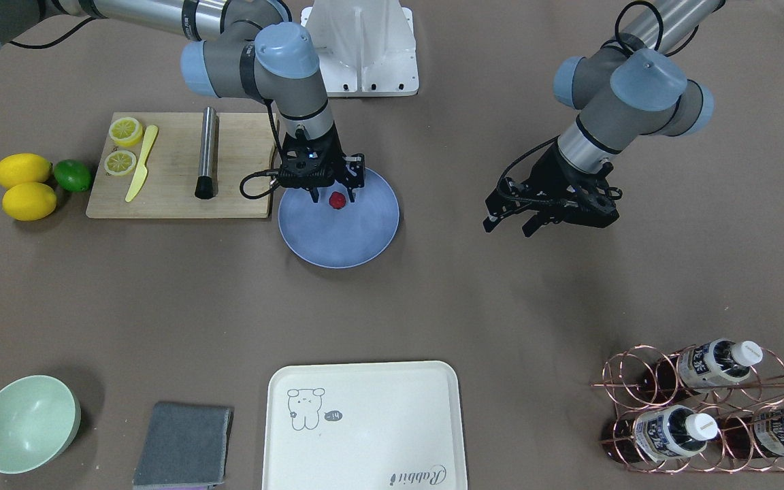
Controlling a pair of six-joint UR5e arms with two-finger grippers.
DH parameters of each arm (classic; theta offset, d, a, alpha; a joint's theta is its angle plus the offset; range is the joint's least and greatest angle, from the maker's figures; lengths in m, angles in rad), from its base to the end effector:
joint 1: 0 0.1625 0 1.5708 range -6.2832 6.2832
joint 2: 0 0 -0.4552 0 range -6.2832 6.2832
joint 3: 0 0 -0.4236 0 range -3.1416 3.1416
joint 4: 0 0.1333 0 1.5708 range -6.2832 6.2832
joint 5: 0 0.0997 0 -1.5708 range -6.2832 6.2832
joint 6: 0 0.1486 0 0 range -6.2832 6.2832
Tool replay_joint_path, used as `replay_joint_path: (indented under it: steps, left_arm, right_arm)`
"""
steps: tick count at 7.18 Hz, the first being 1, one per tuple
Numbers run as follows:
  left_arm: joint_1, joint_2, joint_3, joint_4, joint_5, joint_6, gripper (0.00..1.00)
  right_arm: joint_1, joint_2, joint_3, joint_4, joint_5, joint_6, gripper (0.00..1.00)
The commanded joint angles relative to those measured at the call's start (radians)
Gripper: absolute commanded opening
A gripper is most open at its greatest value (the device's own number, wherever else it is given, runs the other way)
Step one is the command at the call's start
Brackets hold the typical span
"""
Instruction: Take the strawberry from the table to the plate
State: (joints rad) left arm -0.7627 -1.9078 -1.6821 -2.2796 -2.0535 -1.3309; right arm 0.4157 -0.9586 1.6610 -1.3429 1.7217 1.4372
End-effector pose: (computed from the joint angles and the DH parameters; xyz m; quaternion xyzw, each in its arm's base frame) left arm 0.4565 -0.5252 0.3701 0.0797 0.5618 -0.0838 0.8191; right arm -0.6526 -0.4093 0.2692 0.0565 -0.4488 0.0918 0.8871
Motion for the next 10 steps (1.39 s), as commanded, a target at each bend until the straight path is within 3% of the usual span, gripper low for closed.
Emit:
replay_joint_path:
  steps: [1, 2, 4, 5, 6, 8, 10]
  left_arm:
    - [-0.038, 0.027, -0.060, 0.085, -0.010, 0.033, 0.93]
    - [-0.102, 0.036, -0.091, 0.212, -0.058, 0.202, 0.97]
    - [-0.261, 0.158, -0.107, 0.258, -0.135, 0.536, 0.97]
    - [-0.377, 0.230, -0.102, 0.258, -0.190, 0.699, 0.97]
    - [-0.494, 0.301, -0.087, 0.258, -0.262, 0.826, 0.97]
    - [-0.680, 0.398, -0.036, 0.246, -0.278, 1.005, 0.97]
    - [-0.753, 0.452, -0.031, 0.249, -0.290, 1.004, 0.97]
  right_arm:
    - [0.125, -0.055, 0.084, -0.019, 0.095, -0.027, 1.00]
    - [0.223, -0.101, 0.112, -0.027, 0.160, -0.144, 1.00]
    - [0.502, -0.245, 0.137, -0.032, 0.385, -0.489, 1.00]
    - [0.600, -0.291, 0.132, -0.033, 0.447, -0.644, 1.00]
    - [0.727, -0.367, 0.122, -0.029, 0.494, -0.782, 1.00]
    - [0.984, -0.493, 0.038, -0.029, 0.587, -1.127, 1.00]
    - [1.121, -0.592, -0.027, -0.024, 0.584, -1.369, 1.00]
